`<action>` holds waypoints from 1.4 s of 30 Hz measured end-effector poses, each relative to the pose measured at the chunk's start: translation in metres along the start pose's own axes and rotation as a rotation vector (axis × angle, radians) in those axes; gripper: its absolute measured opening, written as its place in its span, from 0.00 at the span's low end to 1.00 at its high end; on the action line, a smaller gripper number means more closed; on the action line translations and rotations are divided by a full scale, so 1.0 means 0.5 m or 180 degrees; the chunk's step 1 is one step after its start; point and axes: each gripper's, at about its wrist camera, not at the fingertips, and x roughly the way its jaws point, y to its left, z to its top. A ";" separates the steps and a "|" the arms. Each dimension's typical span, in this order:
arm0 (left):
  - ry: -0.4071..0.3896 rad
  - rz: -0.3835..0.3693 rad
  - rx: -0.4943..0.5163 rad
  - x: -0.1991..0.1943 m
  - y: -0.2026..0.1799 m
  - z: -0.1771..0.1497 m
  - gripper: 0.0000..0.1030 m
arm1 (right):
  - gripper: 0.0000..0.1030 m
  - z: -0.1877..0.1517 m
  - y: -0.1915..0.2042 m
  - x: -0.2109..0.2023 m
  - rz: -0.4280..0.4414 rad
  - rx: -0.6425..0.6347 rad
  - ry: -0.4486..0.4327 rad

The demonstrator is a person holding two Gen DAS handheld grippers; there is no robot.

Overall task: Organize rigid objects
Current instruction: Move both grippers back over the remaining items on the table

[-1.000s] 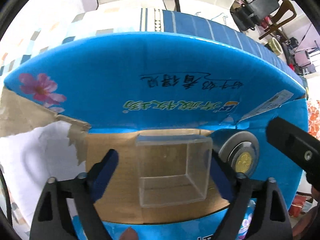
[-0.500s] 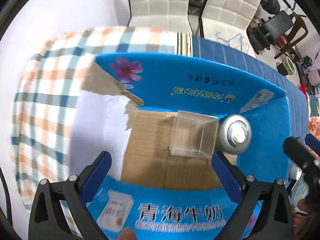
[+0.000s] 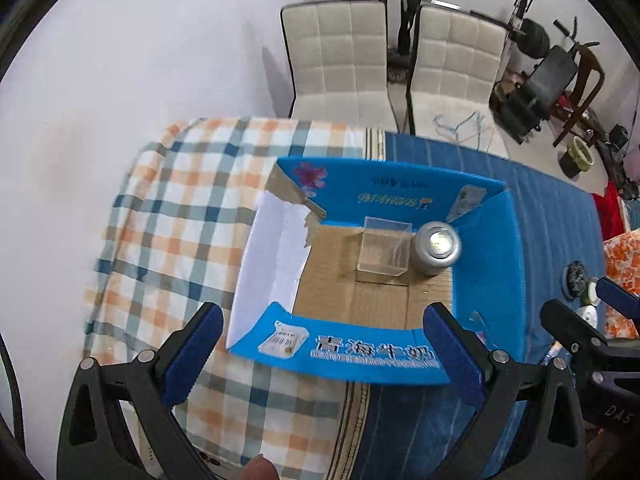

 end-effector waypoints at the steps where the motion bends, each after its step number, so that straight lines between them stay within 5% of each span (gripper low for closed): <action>1: -0.0034 0.0001 -0.0006 -0.016 0.000 -0.004 1.00 | 1.00 -0.004 0.002 -0.018 0.0051 -0.0006 -0.0029; 11: -0.0317 -0.0052 -0.0055 -0.144 -0.031 -0.043 1.00 | 1.00 -0.038 -0.069 -0.124 0.0197 0.0196 -0.0216; 19: -0.0301 -0.0388 0.0183 -0.142 -0.187 -0.054 1.00 | 1.00 -0.106 -0.319 -0.112 -0.0307 0.0826 -0.0065; 28: -0.0040 -0.0617 0.0734 -0.029 -0.479 -0.057 1.00 | 1.00 -0.209 -0.666 0.067 -0.0792 0.1601 0.0494; 37: 0.0051 -0.0008 0.1275 0.149 -0.713 -0.051 1.00 | 1.00 -0.261 -0.790 0.299 -0.0652 0.1995 0.1087; 39: 0.0146 0.0059 0.1347 0.185 -0.742 -0.052 1.00 | 0.82 -0.276 -0.804 0.337 -0.0603 0.2118 0.1208; 42: 0.0238 0.0110 0.1422 0.224 -0.772 -0.049 1.00 | 0.71 -0.277 -0.812 0.344 -0.0570 0.2091 0.1153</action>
